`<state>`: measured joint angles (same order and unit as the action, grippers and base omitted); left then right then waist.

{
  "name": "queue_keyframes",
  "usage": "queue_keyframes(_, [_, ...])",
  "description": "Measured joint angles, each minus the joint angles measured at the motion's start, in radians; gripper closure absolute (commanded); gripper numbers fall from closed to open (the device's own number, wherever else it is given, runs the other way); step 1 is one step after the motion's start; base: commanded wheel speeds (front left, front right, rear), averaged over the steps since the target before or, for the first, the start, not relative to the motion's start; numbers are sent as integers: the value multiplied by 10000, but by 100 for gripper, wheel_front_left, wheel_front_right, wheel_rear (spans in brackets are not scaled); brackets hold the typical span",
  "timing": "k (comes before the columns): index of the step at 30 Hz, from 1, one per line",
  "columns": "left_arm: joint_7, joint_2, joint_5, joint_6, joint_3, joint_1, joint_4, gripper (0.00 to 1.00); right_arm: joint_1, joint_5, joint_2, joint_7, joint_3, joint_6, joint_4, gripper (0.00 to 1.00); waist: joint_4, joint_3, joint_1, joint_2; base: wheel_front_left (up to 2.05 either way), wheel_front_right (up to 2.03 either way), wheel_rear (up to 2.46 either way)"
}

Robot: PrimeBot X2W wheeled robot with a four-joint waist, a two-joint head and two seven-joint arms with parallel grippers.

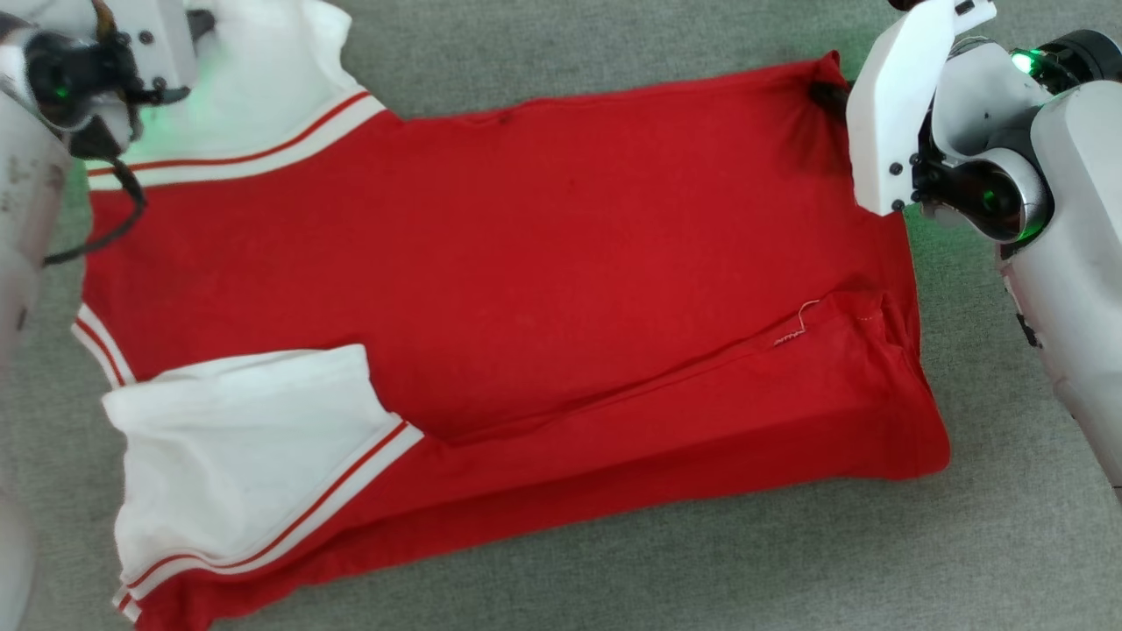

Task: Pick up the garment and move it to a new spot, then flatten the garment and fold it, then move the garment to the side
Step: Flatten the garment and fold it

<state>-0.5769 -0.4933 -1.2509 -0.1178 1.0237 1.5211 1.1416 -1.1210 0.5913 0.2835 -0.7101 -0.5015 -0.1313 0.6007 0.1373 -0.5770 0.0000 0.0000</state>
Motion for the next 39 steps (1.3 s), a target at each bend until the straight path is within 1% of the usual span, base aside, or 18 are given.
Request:
queue_keyframes(6, [318,159,-159,-63,-86,-177,17,100,-101,345,362,435,-512,-2,288,100,-145,332,0,0,0,0,0])
queue_keyframes(8, [345,159,-207,-69,-130,-205,-21,100,-6,385,598,665,-633,-2,313,100,-222,497,1,0,0,0,0])
queue_keyframes(11, [153,178,-341,-71,-155,-252,-105,100,186,495,968,1053,-782,-2,280,100,-370,786,0,0,0,0,0])
queue_keyframes(15, [-151,130,-443,-98,-111,-343,-299,100,609,765,1503,1312,-1016,-2,-23,100,-609,1253,0,0,0,0,0])
queue_keyframes(22, [-543,-213,-336,-100,240,-1051,-1060,100,1921,1450,2648,1469,-1258,0,-1024,100,-1076,2235,0,0,0,0,0])
queue_keyframes(26, [-715,-629,-349,-27,374,-1738,-1919,100,2828,1768,3277,1304,-1285,-2,-1707,100,-1358,2822,0,0,0,0,0])
queue_keyframes(28, [-817,-832,-439,198,397,-2196,-2550,100,3352,1996,3526,1175,-1221,-2,-2023,100,-1502,3104,0,0,0,0,0])
queue_keyframes(31, [-940,-1218,-522,782,525,-3054,-3829,100,4196,2197,3791,1007,-1127,0,-2426,100,-1713,3498,0,0,0,0,0])
queue_keyframes(35, [-1185,-2004,-815,1835,667,-4443,-5952,100,5207,2429,3967,740,-909,0,-2884,100,-1968,3950,0,0,0,0,0])
queue_keyframes(39, [-1223,-2569,-1269,2855,786,-5854,-7938,100,6038,2506,4013,343,-846,0,-3072,100,-2165,4268,0,0,0,0,0])
